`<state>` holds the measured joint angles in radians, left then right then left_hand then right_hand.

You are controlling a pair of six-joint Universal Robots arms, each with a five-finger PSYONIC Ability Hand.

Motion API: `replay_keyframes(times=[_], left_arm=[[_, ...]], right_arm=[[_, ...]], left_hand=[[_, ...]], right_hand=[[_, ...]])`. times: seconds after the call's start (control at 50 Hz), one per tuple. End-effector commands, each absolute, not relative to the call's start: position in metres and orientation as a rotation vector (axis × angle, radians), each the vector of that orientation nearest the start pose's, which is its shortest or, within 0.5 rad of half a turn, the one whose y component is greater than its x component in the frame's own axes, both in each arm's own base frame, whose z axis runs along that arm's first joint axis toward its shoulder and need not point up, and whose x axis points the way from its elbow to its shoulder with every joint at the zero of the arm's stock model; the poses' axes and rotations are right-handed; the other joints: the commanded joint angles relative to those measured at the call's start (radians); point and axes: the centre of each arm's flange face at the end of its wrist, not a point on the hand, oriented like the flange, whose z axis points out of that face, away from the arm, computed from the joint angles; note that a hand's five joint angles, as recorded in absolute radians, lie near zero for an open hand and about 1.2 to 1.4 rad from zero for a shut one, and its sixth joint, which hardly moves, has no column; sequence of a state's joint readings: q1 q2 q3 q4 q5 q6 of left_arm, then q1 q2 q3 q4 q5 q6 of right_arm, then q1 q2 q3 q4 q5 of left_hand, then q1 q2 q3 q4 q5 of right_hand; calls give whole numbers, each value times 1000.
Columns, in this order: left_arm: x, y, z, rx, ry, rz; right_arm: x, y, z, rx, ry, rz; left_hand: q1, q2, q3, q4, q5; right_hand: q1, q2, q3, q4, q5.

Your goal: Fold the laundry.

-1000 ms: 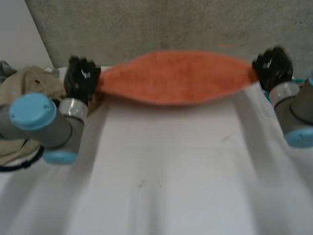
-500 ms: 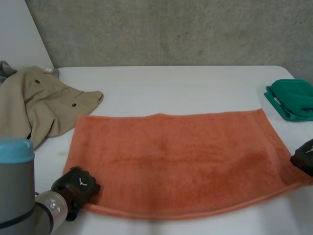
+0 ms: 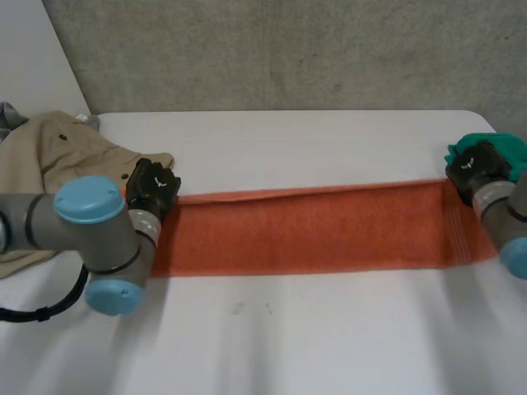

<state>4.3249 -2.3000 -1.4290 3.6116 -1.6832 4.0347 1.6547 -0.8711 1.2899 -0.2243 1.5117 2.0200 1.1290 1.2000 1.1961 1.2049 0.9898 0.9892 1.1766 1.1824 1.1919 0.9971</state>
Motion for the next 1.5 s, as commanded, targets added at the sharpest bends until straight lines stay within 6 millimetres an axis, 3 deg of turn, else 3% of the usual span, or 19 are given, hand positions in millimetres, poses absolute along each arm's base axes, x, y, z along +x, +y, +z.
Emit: replay_keyframes(times=[0.02,0.04,0.06,0.08,0.2,0.3,0.38,0.54,0.76,0.8,0.82,0.84,1.04,1.22,1.3,1.42,1.44,1.48,1.5], left_arm=[[-282,-369,109,1146,1618,-1801],[-283,-370,109,1147,1607,-1807],[-284,-372,109,1138,1583,-1816],[-284,-372,110,1131,1571,-1825],[-299,-362,123,1118,1522,-1907],[-296,-350,138,1111,1518,-1911],[-290,-335,147,1121,1530,-1910],[-280,-309,155,1111,1601,-1936],[-284,-299,150,1109,1665,-1969],[-284,-299,149,1110,1668,-1965],[-284,-299,149,1108,1667,-1966],[-284,-299,149,1108,1667,-1966],[-280,-297,160,1082,1653,-1978],[-272,-287,167,1074,1663,-1980],[-269,-285,170,1061,1668,-1984],[-267,-283,178,1030,1674,-2014],[-266,-283,179,1026,1676,-2017],[-265,-282,180,1014,1687,-2023],[-264,-283,181,1011,1687,-2024]], right_arm=[[180,-451,125,1153,-1569,1565],[181,-453,120,1156,-1573,1564],[182,-454,118,1163,-1576,1569],[183,-455,114,1162,-1586,1577],[191,-448,125,1089,-1680,1680],[189,-420,175,986,-1840,1864],[188,-391,191,1056,-1982,1897],[155,-370,170,1065,-2243,1687],[136,-384,115,1119,-2209,1509],[135,-386,107,1133,-2206,1483],[131,-390,106,1131,-2187,1473],[129,-393,108,1118,-2179,1471],[75,-402,158,908,-2039,1469],[43,-408,177,942,-1867,1372],[59,-408,190,999,-1787,1422],[164,-385,221,1248,-1541,1747],[192,-375,224,1336,-1468,1829],[220,-360,226,1428,-1405,1898],[252,-342,229,1531,-1320,1980]], left_hand=[[18,-53,-49,-58,-18],[-223,-294,-290,-299,-258],[-789,-860,-856,-865,-825],[-954,-1025,-1022,-1030,-990],[-954,-1025,-1022,-1030,-990],[-954,-1025,-1022,-1030,-990],[-954,-1025,-1022,-1030,-990],[-954,-1025,-1022,-1030,-990],[-954,-1025,-1022,-1030,-990],[-954,-1025,-1022,-1030,-990],[-954,-1025,-1022,-1030,-990],[-954,-1025,-1022,-1030,-990],[-954,-1025,-1022,-1030,-990],[-954,-1025,-1022,-1030,-990],[-954,-1025,-1022,-1030,-990],[-954,-1025,-1022,-1030,-990],[-954,-1025,-1022,-1030,-990],[-954,-1025,-1022,-1030,-990],[-954,-1025,-1022,-1030,-990]], right_hand=[[-342,-530,-535,-545,-525],[-803,-990,-996,-1005,-985],[-815,-1002,-1008,-1017,-997],[-815,-1002,-1008,-1017,-997],[-815,-1002,-1008,-1017,-997],[-815,-1002,-1008,-1017,-997],[-815,-1002,-1008,-1017,-997],[-814,-1001,-1007,-1016,-996],[-629,-816,-822,-831,-811],[-374,-562,-568,-577,-557],[255,68,62,52,73],[406,218,212,203,223],[407,220,214,204,225],[407,220,214,204,225],[407,220,214,204,225],[407,220,214,204,225],[407,220,214,204,225],[407,220,214,204,225],[407,220,214,204,225]])
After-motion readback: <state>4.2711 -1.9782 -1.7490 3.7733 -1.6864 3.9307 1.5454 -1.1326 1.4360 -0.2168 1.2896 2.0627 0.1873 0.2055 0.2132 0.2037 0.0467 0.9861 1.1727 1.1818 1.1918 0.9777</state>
